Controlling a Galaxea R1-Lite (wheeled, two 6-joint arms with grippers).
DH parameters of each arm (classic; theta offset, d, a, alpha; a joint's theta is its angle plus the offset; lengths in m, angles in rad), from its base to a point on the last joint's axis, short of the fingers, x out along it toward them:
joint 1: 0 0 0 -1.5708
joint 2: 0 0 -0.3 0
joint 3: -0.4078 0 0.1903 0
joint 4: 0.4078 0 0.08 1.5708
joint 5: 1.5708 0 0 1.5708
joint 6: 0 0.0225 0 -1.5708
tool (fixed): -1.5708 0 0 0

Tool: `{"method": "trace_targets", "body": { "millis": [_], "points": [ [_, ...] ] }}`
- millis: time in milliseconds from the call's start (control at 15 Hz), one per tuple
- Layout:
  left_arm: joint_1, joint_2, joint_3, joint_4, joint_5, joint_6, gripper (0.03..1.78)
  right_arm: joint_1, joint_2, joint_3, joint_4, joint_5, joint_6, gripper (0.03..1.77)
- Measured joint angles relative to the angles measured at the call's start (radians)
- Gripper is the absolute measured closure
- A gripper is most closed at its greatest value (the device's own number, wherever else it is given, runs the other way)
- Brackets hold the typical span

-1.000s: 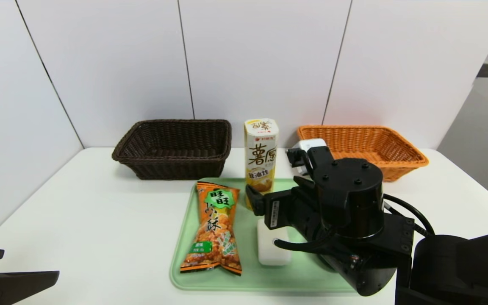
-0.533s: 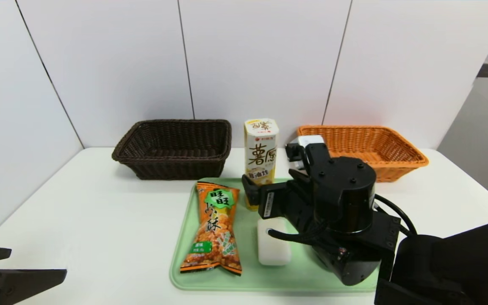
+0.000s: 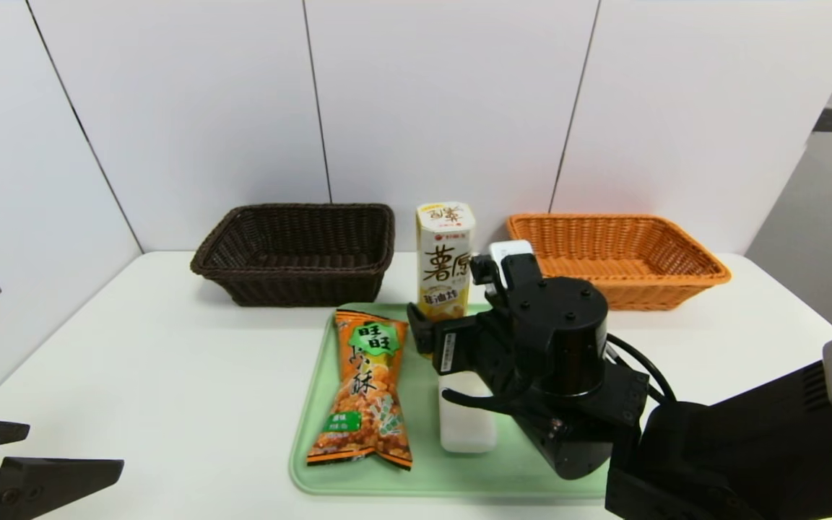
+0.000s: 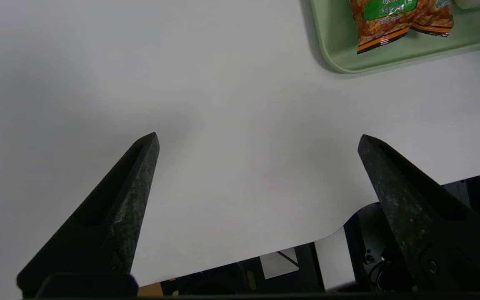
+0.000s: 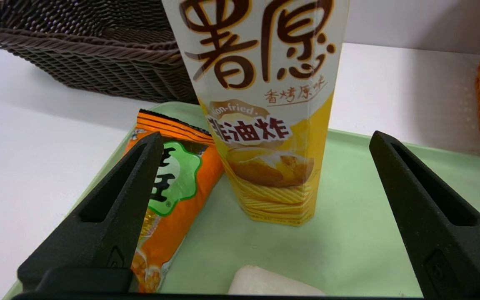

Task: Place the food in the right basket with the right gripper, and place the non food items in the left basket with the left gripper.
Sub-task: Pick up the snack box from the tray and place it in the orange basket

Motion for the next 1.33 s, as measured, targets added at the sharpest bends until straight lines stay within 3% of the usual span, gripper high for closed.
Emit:
{"method": "trace_targets", "body": {
  "millis": [800, 1333],
  "points": [
    [0.0, -0.003, 0.006, 0.0, 0.0, 0.0, 0.12, -0.042, 0.066, -0.1, -0.003, 0.001, 0.001, 0.09],
    [0.0, -0.009, 0.009, 0.011, 0.0, 0.0, 0.12, -0.055, 0.137, -0.157, -0.078, 0.005, -0.001, 0.09]
  ]
}}
